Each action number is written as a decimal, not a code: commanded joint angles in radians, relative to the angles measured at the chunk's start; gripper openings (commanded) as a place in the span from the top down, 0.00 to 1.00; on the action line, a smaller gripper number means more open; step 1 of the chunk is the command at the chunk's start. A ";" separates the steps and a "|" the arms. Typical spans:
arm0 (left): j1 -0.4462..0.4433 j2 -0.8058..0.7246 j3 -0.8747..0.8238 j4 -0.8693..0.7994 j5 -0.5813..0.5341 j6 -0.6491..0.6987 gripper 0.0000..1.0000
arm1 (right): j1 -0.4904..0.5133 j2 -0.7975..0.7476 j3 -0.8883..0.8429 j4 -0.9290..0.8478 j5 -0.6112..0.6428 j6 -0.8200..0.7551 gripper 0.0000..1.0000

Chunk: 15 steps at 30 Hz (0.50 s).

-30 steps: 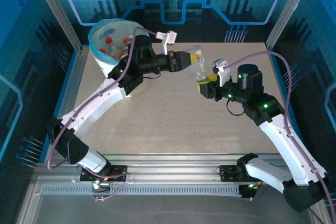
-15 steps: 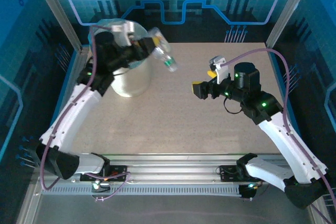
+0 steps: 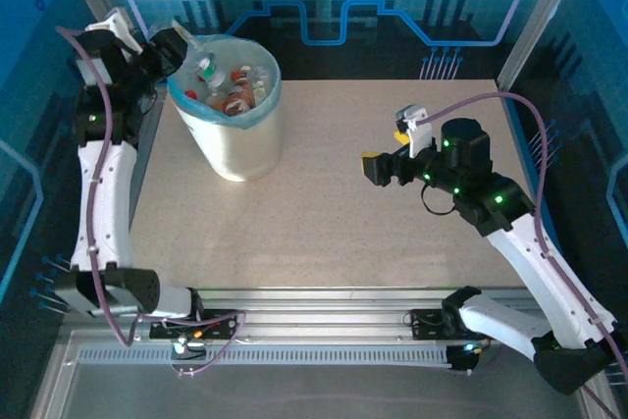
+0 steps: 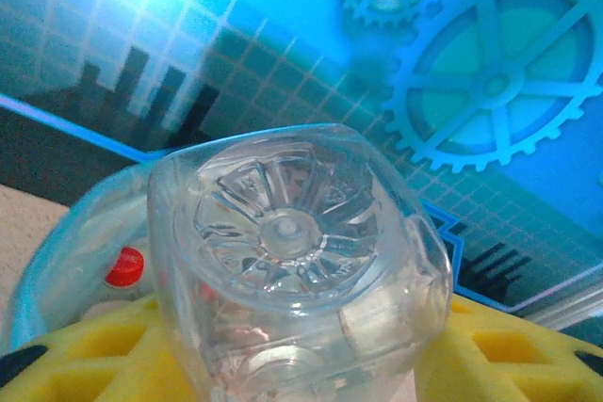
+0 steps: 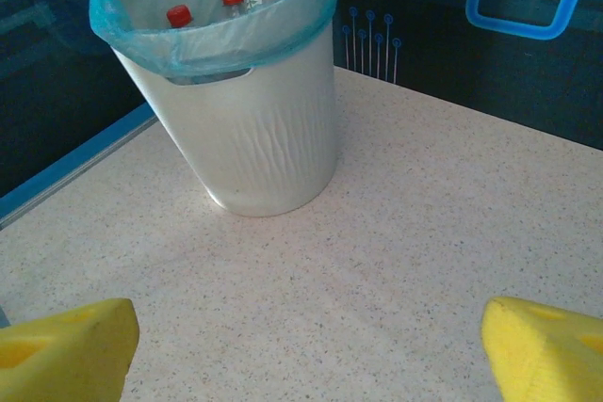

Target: Put the plastic bottles in the bin

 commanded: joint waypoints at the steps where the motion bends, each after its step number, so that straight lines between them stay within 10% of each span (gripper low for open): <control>1: 0.002 0.054 0.019 -0.043 0.109 -0.037 0.42 | 0.012 -0.018 -0.003 -0.020 0.016 0.000 0.06; 5: 0.002 0.053 0.010 -0.071 0.090 -0.026 0.14 | 0.015 -0.022 0.003 -0.047 0.013 0.005 0.06; 15: 0.002 -0.121 -0.076 -0.102 -0.061 0.106 0.10 | 0.019 -0.023 -0.017 -0.042 0.034 -0.007 0.07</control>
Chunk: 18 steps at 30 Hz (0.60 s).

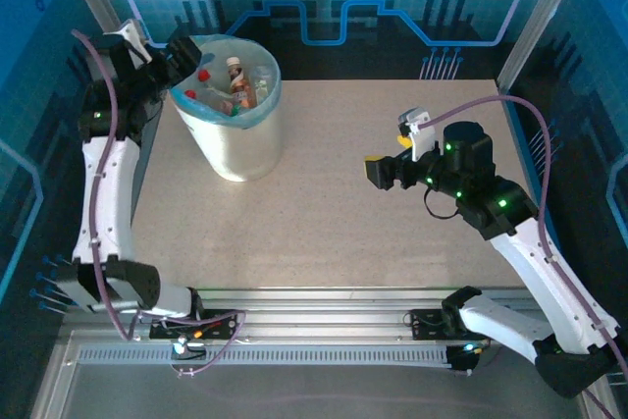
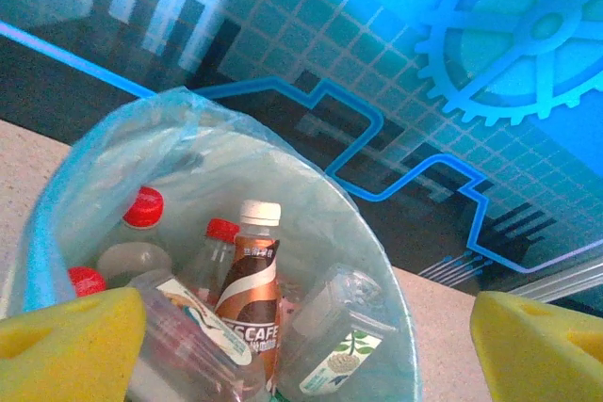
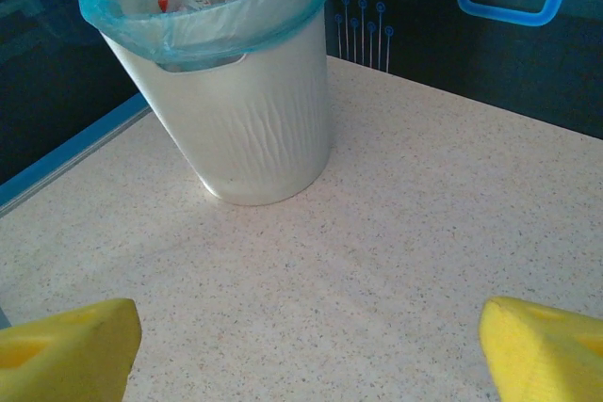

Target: Put the plastic bottles in the bin

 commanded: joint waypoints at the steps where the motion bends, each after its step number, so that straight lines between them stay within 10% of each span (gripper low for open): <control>1: 0.002 -0.129 -0.084 0.000 -0.081 0.087 0.11 | 0.018 -0.002 -0.014 -0.001 0.014 -0.004 0.07; 13: 0.000 -0.610 -0.921 0.247 -0.283 0.121 0.09 | 0.008 0.002 -0.189 0.204 0.149 -0.116 0.06; 18: -0.055 -0.693 -1.181 0.533 -0.396 0.144 0.07 | -0.160 -0.035 -0.447 0.459 0.242 -0.050 0.03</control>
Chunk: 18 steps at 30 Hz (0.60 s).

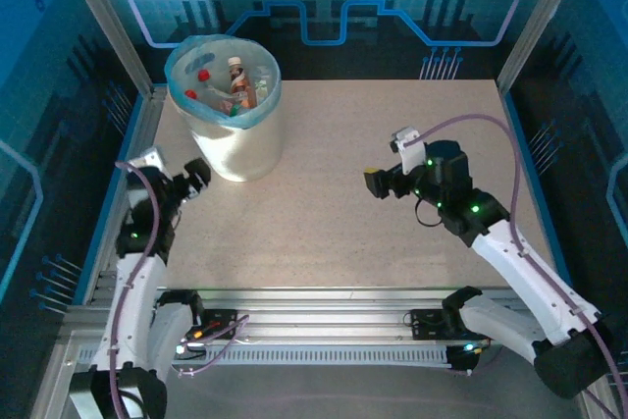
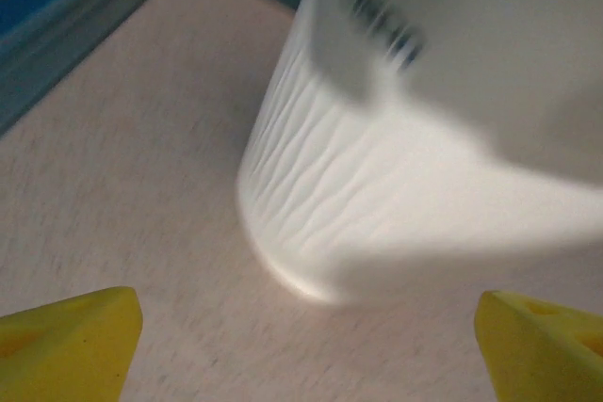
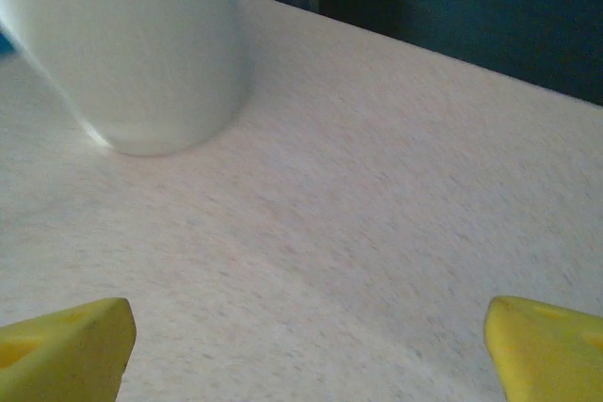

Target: Put the plastic bottles in the bin

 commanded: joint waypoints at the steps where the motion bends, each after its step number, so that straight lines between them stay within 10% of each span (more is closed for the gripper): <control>1: -0.055 -0.042 -0.112 0.293 -0.155 0.062 0.07 | -0.141 -0.024 -0.137 0.244 0.083 0.054 0.03; 11: -0.124 0.224 -0.397 0.861 -0.317 0.175 0.01 | -0.277 0.239 -0.388 0.709 -0.017 -0.086 0.02; 18: -0.123 0.544 -0.377 1.208 -0.171 0.239 0.01 | -0.290 0.387 -0.386 0.825 -0.229 -0.214 0.00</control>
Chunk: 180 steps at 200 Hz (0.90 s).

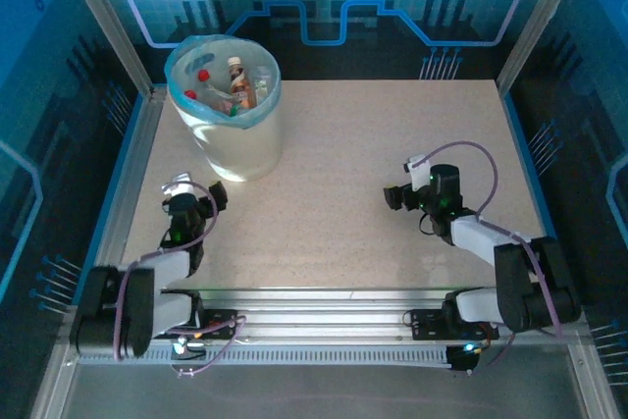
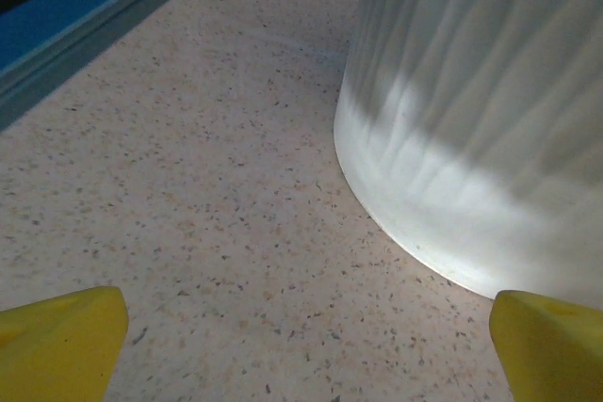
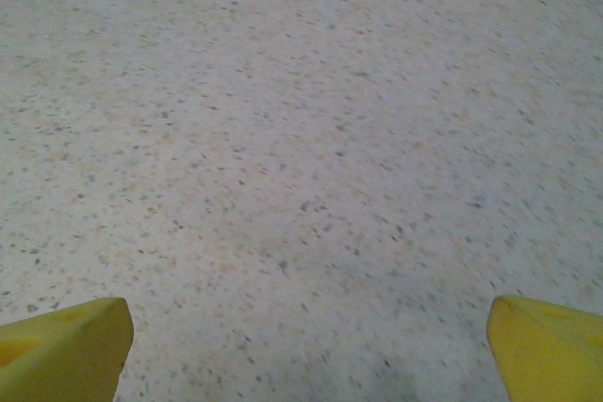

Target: Put the plastic bottles in the bin

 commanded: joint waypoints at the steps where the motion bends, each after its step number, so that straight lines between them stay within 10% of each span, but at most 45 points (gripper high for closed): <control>1: 0.005 0.072 0.026 0.264 0.087 0.081 0.01 | -0.033 0.009 -0.029 0.216 -0.136 -0.091 0.00; 46: 0.047 0.368 -0.008 0.631 0.201 0.080 0.01 | -0.148 0.086 -0.125 0.493 -0.158 0.040 0.00; 106: 0.057 0.348 0.033 0.542 0.222 0.078 0.01 | -0.085 0.165 -0.028 0.383 0.137 0.088 0.00; 180: -0.030 0.318 0.205 0.184 0.145 0.167 0.01 | -0.088 0.165 -0.028 0.385 0.136 0.091 0.00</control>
